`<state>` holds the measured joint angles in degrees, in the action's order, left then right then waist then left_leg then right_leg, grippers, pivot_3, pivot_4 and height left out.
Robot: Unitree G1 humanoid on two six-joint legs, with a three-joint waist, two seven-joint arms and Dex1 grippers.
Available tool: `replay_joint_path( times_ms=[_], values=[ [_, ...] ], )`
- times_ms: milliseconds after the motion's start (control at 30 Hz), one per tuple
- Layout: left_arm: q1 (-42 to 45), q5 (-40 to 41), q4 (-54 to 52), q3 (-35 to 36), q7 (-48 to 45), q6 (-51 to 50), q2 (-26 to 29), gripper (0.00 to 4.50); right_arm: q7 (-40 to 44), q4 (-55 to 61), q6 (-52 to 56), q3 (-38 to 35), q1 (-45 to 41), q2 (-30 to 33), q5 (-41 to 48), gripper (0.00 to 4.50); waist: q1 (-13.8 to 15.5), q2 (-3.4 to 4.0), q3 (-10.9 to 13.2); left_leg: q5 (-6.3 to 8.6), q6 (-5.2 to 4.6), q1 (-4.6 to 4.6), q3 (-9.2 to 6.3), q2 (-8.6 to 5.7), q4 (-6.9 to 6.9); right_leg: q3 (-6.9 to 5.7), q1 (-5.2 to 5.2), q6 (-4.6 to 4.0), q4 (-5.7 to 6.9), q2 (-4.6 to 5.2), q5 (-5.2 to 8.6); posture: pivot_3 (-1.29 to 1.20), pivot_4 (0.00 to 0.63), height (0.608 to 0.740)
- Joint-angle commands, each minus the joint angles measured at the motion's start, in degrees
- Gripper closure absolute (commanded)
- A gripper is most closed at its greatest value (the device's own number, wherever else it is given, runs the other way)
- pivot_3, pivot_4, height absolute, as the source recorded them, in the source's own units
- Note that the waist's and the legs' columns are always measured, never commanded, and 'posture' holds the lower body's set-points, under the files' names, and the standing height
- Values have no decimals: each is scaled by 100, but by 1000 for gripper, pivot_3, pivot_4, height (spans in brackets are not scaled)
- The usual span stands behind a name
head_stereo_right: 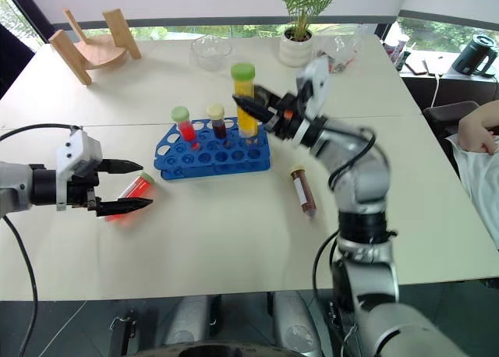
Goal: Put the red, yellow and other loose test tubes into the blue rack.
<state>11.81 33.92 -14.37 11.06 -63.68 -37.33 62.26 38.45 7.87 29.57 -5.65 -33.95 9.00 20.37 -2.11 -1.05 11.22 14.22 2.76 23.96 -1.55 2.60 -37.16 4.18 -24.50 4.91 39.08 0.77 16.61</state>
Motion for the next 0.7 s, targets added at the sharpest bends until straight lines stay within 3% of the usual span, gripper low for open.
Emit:
replay_joint_path(
  times_ms=[33, 300, 700],
  values=[
    [366, -1, 67, 56, -5, -24, 37, 0, -607, 231, -872, 197, 437, -396, -283, 3690, -3, -9, -5, -8, 14, 1, 0, -4, -3, 2, 1, 8, -2, 1, -6, 0, 150, 740],
    [899, -206, 267, -366, -37, -21, -71, 0, -834, -365, -1824, 687, 888, -465, -744, 3690, -63, -7, -4, -28, 46, -44, 0, 10, 15, 11, 20, 3, 13, -23, -10, 0, 150, 740],
    [1008, -274, 142, -475, 145, -115, -306, 0, -891, -1361, -2577, 737, 671, -306, -916, 3690, -45, -8, -4, -28, 46, -43, 0, 10, 15, 11, 21, 3, 16, -22, -10, 0, 150, 740]
  ],
)
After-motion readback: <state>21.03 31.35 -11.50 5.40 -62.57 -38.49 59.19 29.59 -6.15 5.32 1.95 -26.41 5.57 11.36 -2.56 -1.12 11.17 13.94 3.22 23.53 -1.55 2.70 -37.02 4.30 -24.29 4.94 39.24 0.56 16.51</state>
